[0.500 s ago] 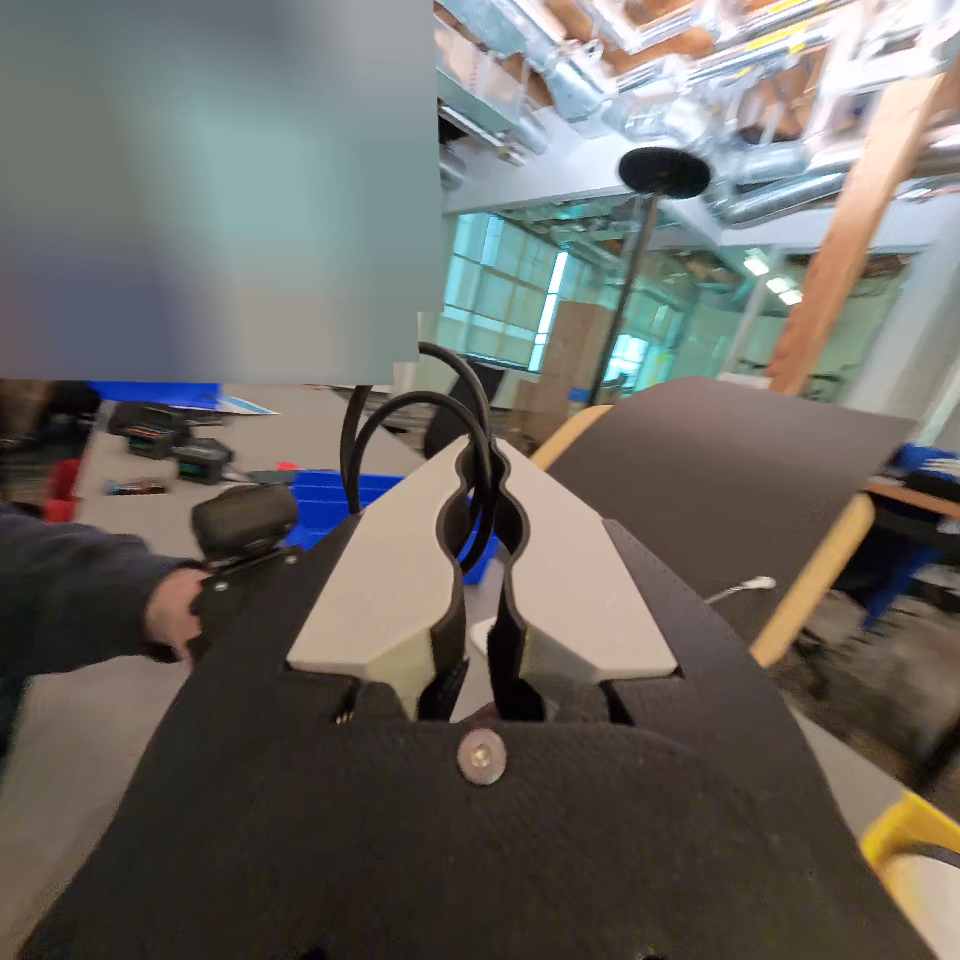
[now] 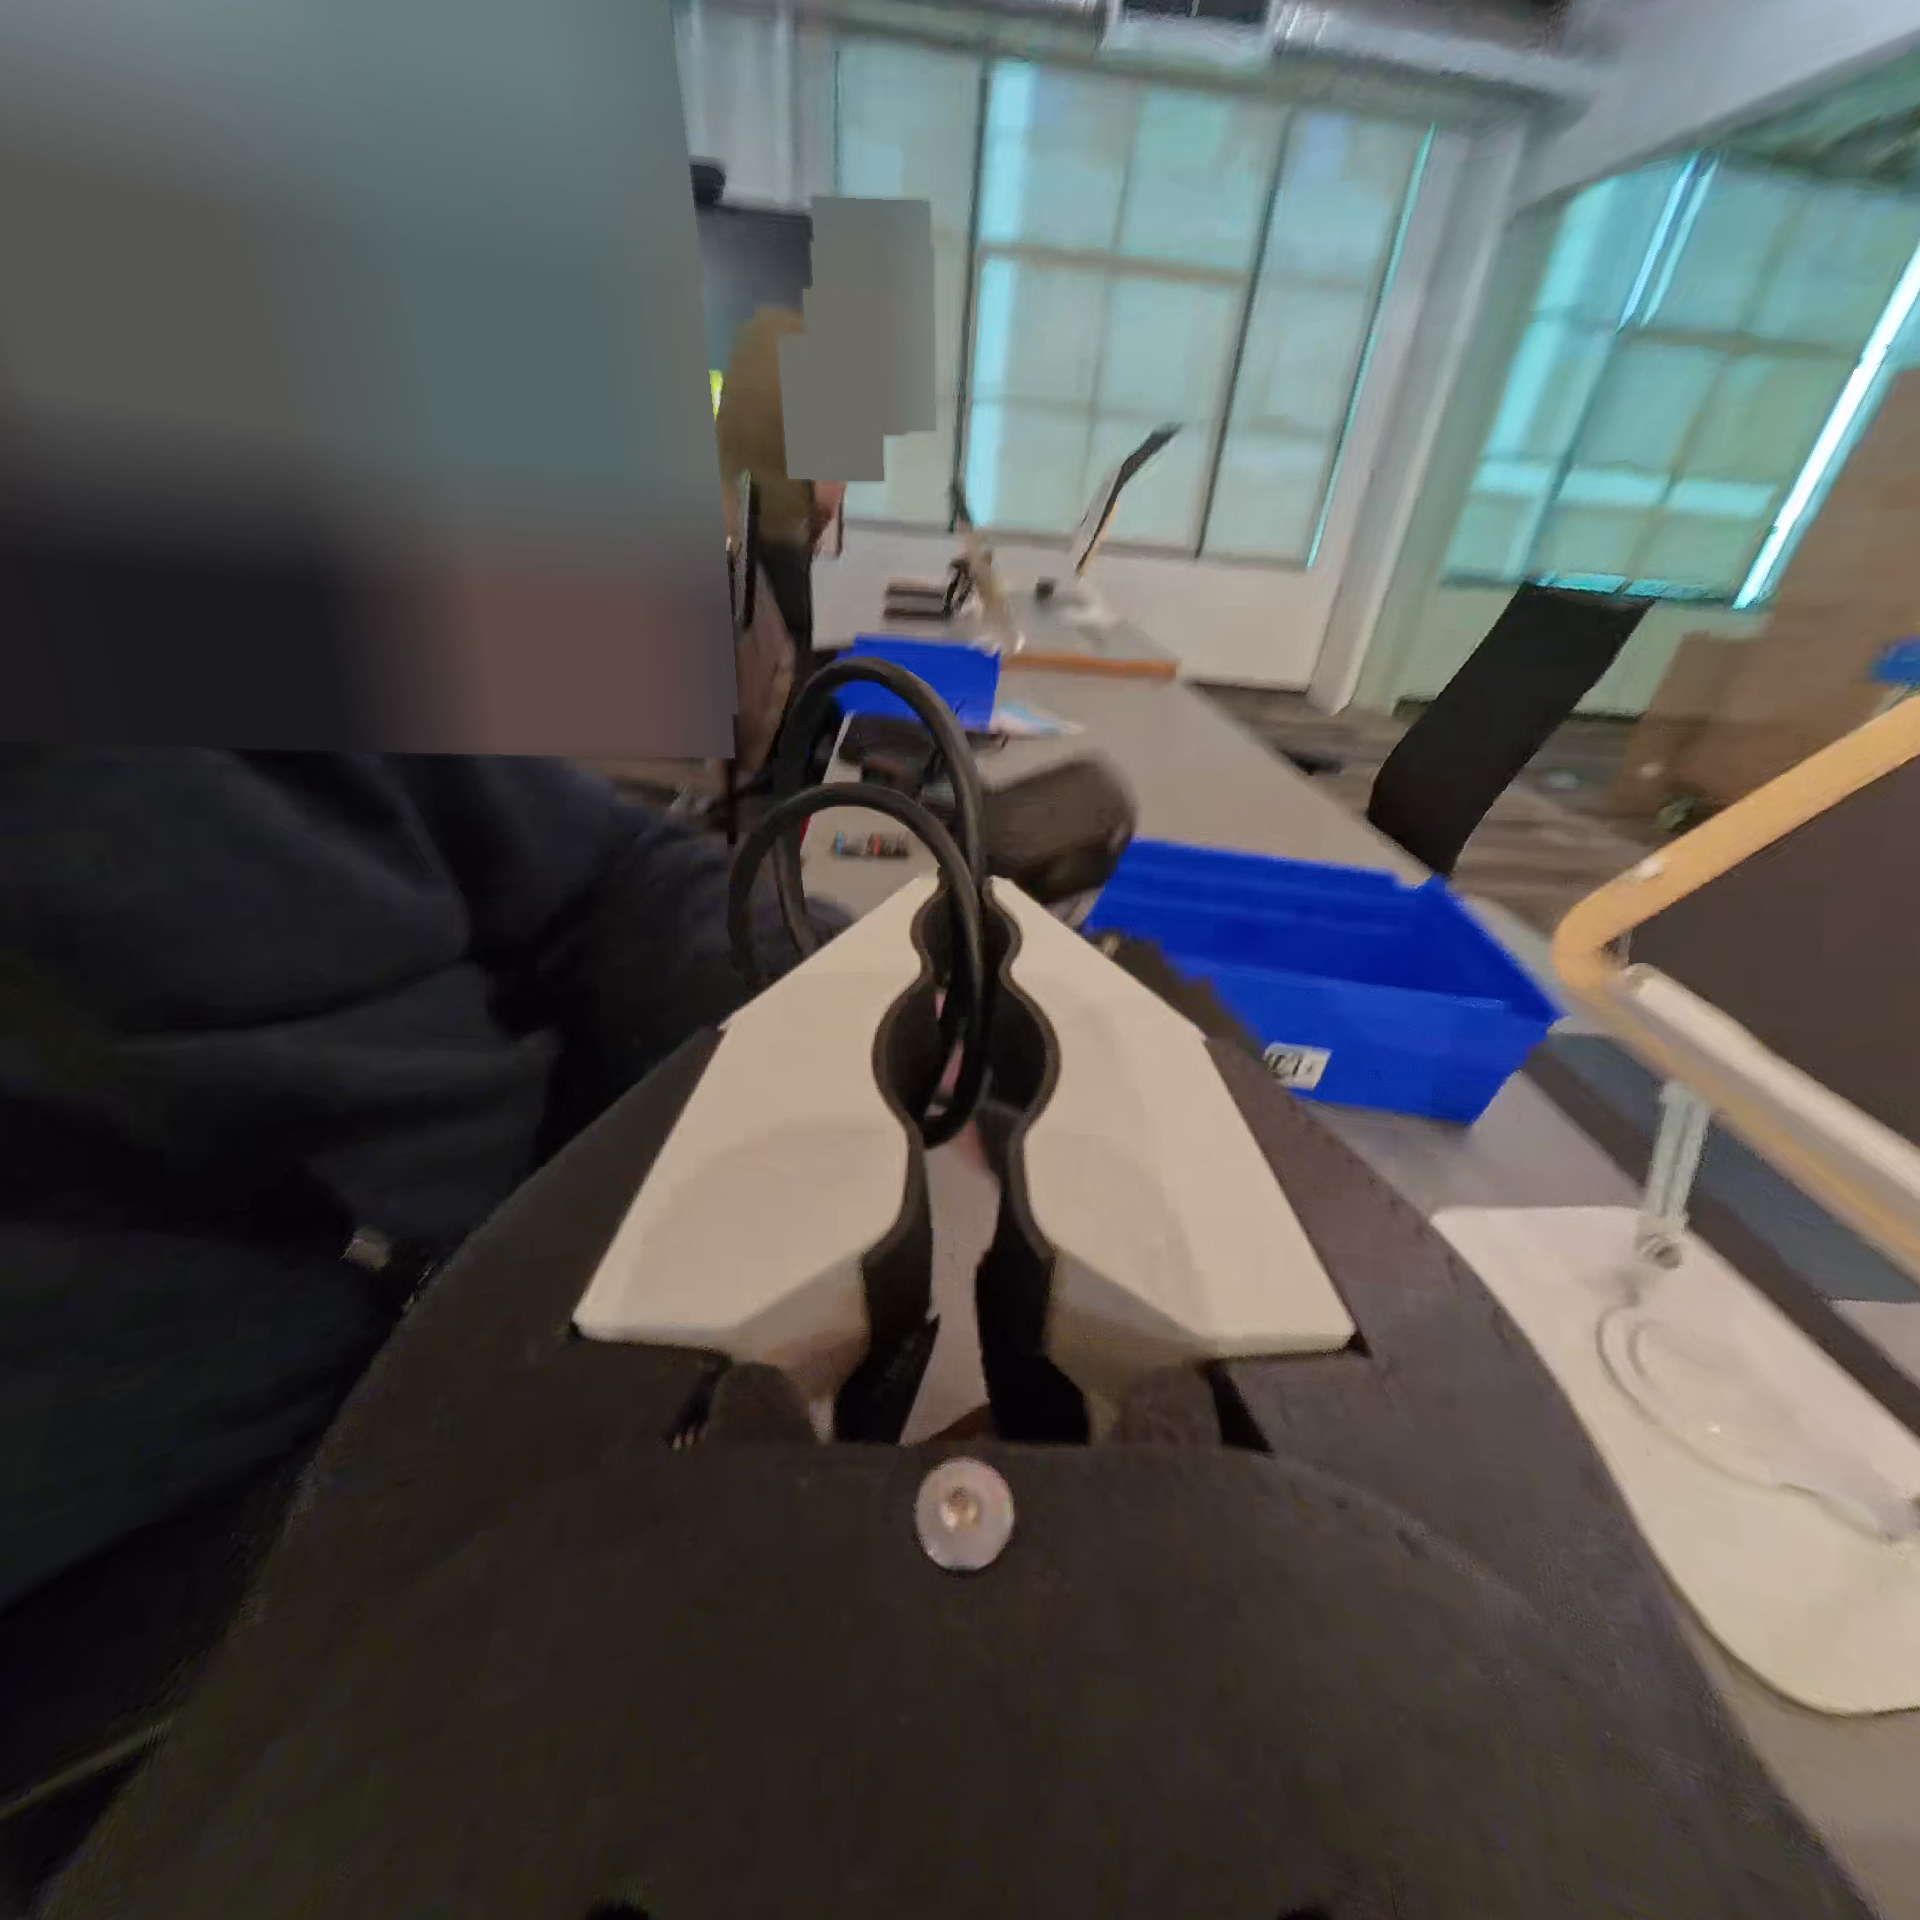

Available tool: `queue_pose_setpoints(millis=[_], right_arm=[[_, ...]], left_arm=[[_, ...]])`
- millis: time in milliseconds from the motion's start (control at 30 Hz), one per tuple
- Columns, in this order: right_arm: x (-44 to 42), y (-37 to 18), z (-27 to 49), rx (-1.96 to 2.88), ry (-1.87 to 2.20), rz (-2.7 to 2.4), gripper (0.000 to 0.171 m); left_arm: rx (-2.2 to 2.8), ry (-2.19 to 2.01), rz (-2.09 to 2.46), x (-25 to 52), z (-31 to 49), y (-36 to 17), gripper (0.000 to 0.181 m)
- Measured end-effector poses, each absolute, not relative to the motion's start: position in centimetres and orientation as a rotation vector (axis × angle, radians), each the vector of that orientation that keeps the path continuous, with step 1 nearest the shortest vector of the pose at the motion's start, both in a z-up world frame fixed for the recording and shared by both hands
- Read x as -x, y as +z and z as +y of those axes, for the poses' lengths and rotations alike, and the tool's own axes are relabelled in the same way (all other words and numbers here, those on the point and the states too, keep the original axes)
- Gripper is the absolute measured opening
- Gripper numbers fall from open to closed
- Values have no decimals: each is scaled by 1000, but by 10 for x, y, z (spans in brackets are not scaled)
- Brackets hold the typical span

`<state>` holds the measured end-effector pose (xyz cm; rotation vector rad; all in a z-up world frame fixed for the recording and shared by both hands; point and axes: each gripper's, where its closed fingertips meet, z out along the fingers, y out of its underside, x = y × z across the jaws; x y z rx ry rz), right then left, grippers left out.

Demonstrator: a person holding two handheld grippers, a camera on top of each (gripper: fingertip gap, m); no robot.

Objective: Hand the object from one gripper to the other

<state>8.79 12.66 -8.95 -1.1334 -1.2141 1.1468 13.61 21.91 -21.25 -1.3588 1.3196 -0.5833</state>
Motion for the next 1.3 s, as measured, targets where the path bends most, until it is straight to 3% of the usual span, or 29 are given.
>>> queue_pose_setpoints(millis=[200,400,733,1300], right_arm=[[-82,-150,132,1361,1013,-1336,0],[-87,-174,158,1446,792,-1287,0],[-105,-147,198,1334,348,-1144,0],[-114,-135,210,1191,-153,-1035,9]], left_arm=[[1242,-517,1247,-124,227,-160,2],[1139,-425,1348,-121,211,-132,2],[1166,-509,1551,-115,187,-126,1],[1284,-653,1488,-118,186,-127,1]])
